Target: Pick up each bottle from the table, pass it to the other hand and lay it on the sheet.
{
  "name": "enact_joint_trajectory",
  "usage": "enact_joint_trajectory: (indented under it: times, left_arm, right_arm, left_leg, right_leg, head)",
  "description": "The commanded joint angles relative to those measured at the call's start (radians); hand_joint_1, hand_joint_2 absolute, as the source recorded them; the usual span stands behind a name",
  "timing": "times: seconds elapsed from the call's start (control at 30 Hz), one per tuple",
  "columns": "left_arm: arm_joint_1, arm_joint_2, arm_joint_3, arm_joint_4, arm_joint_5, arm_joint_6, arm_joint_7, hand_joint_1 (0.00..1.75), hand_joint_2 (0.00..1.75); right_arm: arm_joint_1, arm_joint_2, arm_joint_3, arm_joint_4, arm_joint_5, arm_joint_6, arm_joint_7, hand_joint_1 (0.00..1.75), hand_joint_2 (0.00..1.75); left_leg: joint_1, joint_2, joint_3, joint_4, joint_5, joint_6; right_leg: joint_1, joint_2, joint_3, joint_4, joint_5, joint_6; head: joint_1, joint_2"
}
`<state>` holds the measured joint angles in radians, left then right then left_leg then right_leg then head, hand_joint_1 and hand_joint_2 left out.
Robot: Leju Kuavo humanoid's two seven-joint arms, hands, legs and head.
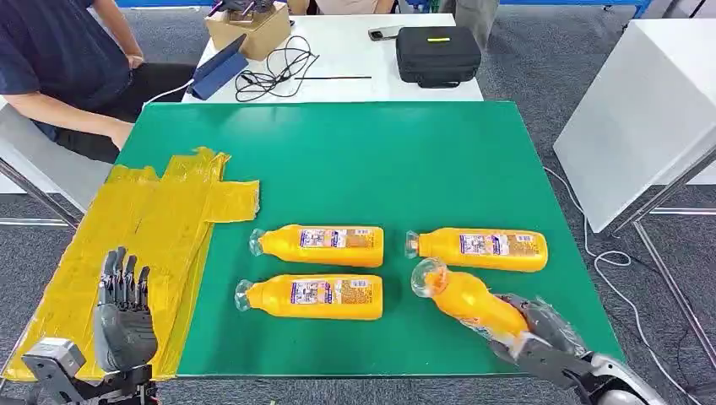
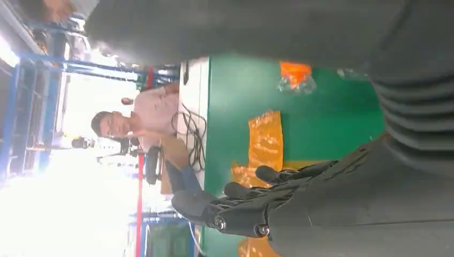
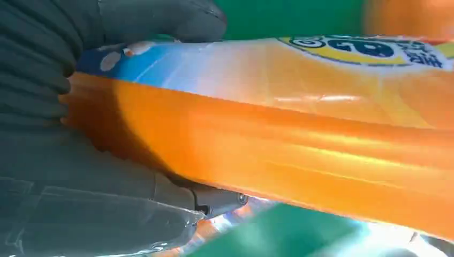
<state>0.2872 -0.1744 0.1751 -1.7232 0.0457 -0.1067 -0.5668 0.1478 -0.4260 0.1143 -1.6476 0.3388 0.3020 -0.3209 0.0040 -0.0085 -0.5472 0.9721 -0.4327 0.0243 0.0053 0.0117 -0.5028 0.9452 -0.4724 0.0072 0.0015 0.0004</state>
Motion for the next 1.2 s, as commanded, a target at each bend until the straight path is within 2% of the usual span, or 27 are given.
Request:
enact_joint_trajectory:
  times: [0.03,0.1,0.17,0.23,0.3,0.33,0.47,0.6,0.67,0.7,0.73,0.8,0.83,0.9,0.97,1.13,1.17,1.2]
  left_arm:
    - [-0.038,0.033,-0.001,0.074,0.039,-0.028,-0.011,0.0,1.75]
    - [-0.042,0.033,-0.007,0.064,0.053,-0.032,-0.012,0.0,1.75]
    - [-0.053,0.035,-0.018,0.042,0.066,-0.024,0.007,0.0,1.75]
    - [-0.053,0.052,-0.029,0.011,0.084,-0.025,0.026,0.0,1.75]
    - [-0.056,0.066,-0.03,-0.011,0.095,-0.016,0.046,0.0,1.75]
    - [-0.056,0.068,-0.029,-0.012,0.096,-0.016,0.047,0.0,1.75]
    - [-0.055,0.074,-0.029,-0.009,0.098,-0.015,0.048,0.0,1.75]
    - [-0.099,0.14,-0.029,-0.024,0.15,-0.02,0.119,0.0,1.75]
    - [-0.136,0.173,-0.032,-0.011,0.177,-0.031,0.15,0.0,1.75]
    - [-0.146,0.179,-0.028,-0.009,0.185,-0.029,0.158,0.0,1.75]
    - [-0.146,0.179,-0.028,-0.009,0.185,-0.029,0.158,0.0,1.75]
    - [-0.14,0.179,-0.032,-0.011,0.186,-0.031,0.158,0.0,1.75]
    - [-0.138,0.179,-0.033,-0.012,0.187,-0.031,0.158,0.0,1.75]
    - [-0.134,0.177,-0.035,-0.013,0.188,-0.03,0.157,0.0,1.75]
    - [-0.134,0.177,-0.035,-0.013,0.188,-0.03,0.157,0.0,1.75]
    - [-0.134,0.177,-0.035,-0.013,0.188,-0.03,0.157,0.0,1.75]
    - [-0.136,0.18,-0.036,-0.012,0.188,-0.03,0.157,0.0,1.75]
    - [-0.158,0.203,-0.043,0.001,0.203,-0.03,0.163,0.0,1.75]
  right_arm:
    - [0.101,0.001,-0.132,-0.291,-0.126,0.053,-0.033,1.75,1.75]
    - [0.068,0.045,-0.139,-0.279,-0.128,0.048,-0.045,1.75,1.75]
    - [-0.06,0.096,-0.103,-0.184,-0.102,0.022,-0.009,1.75,1.75]
    - [-0.234,0.156,-0.024,-0.034,0.0,-0.073,0.04,1.75,1.75]
    - [-0.361,0.194,0.062,0.094,0.047,-0.144,0.079,1.75,1.75]
    - [-0.368,0.194,0.072,0.101,0.046,-0.151,0.082,1.75,1.75]
    - [-0.367,0.188,0.087,0.094,0.04,-0.186,0.103,1.75,1.75]
    - [-0.636,0.407,0.265,0.402,0.206,-0.33,0.194,1.75,1.75]
    - [-0.718,0.483,0.332,0.509,0.255,-0.417,0.223,1.75,1.75]
    - [-0.745,0.499,0.365,0.541,0.252,-0.441,0.233,1.75,1.75]
    - [-0.745,0.499,0.365,0.541,0.252,-0.441,0.233,1.75,1.75]
    - [-0.736,0.479,0.377,0.519,0.239,-0.447,0.238,1.75,1.75]
    - [-0.731,0.467,0.383,0.508,0.23,-0.448,0.24,1.75,1.75]
    - [-0.725,0.457,0.383,0.5,0.225,-0.449,0.24,1.75,1.75]
    - [-0.725,0.457,0.383,0.5,0.225,-0.449,0.24,1.75,1.75]
    - [-0.725,0.457,0.383,0.5,0.225,-0.449,0.24,1.75,1.75]
    - [-0.727,0.459,0.385,0.499,0.225,-0.448,0.241,1.75,1.75]
    - [-0.747,0.504,0.387,0.52,0.206,-0.46,0.224,1.75,1.75]
  left_leg:
    - [-0.001,-0.002,-0.001,-0.001,0.0,0.0]
    - [0.0,-0.001,-0.001,-0.001,-0.001,-0.001]
    - [0.0,0.001,0.0,-0.001,-0.001,-0.001]
    - [0.001,0.007,-0.001,-0.001,-0.001,-0.001]
    - [0.002,0.013,-0.001,-0.002,0.0,-0.001]
    - [0.002,0.017,0.0,-0.003,0.0,-0.002]
    - [0.0,0.01,0.0,-0.002,0.003,-0.003]
    - [0.001,0.011,-0.002,-0.002,0.003,-0.003]
    - [0.002,0.02,-0.001,-0.003,0.002,-0.005]
    - [0.002,0.015,-0.002,-0.002,0.003,-0.004]
    - [0.002,0.021,-0.002,-0.002,0.003,-0.005]
    - [0.002,0.012,-0.004,-0.001,0.005,-0.005]
    - [0.003,0.014,-0.003,-0.001,0.004,-0.007]
    - [0.003,0.004,-0.003,-0.001,0.005,-0.006]
    - [0.003,0.0,-0.005,-0.001,0.006,-0.006]
    - [0.003,0.002,-0.008,0.0,0.006,-0.007]
    - [0.003,0.002,-0.008,0.0,0.005,-0.007]
    - [0.002,0.0,-0.01,-0.001,0.006,-0.007]
  right_leg:
    - [-0.001,-0.003,0.0,0.0,-0.001,0.001]
    - [0.0,-0.002,0.0,-0.001,-0.001,0.001]
    - [0.0,-0.001,0.0,-0.001,-0.001,0.001]
    - [0.001,0.005,-0.001,-0.001,0.002,0.001]
    - [0.002,0.011,-0.001,-0.002,0.003,0.0]
    - [0.002,0.014,-0.002,-0.003,0.005,0.001]
    - [0.0,0.007,-0.002,-0.001,0.004,-0.001]
    - [0.001,0.01,-0.003,0.0,0.005,-0.001]
    - [0.003,0.019,-0.004,0.001,0.007,-0.001]
    - [0.003,0.014,-0.005,0.002,0.006,-0.001]
    - [0.003,0.019,-0.006,0.002,0.007,-0.002]
    - [0.003,0.011,-0.007,0.004,0.005,-0.002]
    - [0.004,0.011,-0.007,0.005,0.005,-0.002]
    - [0.003,0.003,-0.006,0.004,0.003,-0.001]
    - [0.003,0.0,-0.007,0.005,0.002,-0.001]
    - [0.003,0.001,-0.009,0.005,0.003,0.0]
    - [0.003,0.001,-0.008,0.005,0.002,0.0]
    - [0.001,-0.001,-0.011,0.005,0.003,-0.001]
  head:
    - [0.0,0.0]
    - [0.0,0.0]
    - [0.0,0.0]
    - [0.0,0.0]
    - [0.001,0.0]
    - [0.0,0.0]
    - [0.0,0.0]
    - [0.0,0.0]
    - [0.0,0.0]
    - [0.001,0.0]
    - [0.001,0.0]
    - [0.0,0.0]
    - [0.0,0.0]
    - [0.0,0.0]
    - [0.0,0.0]
    - [0.0,0.0]
    - [0.0,0.0]
    - [0.0,0.0]
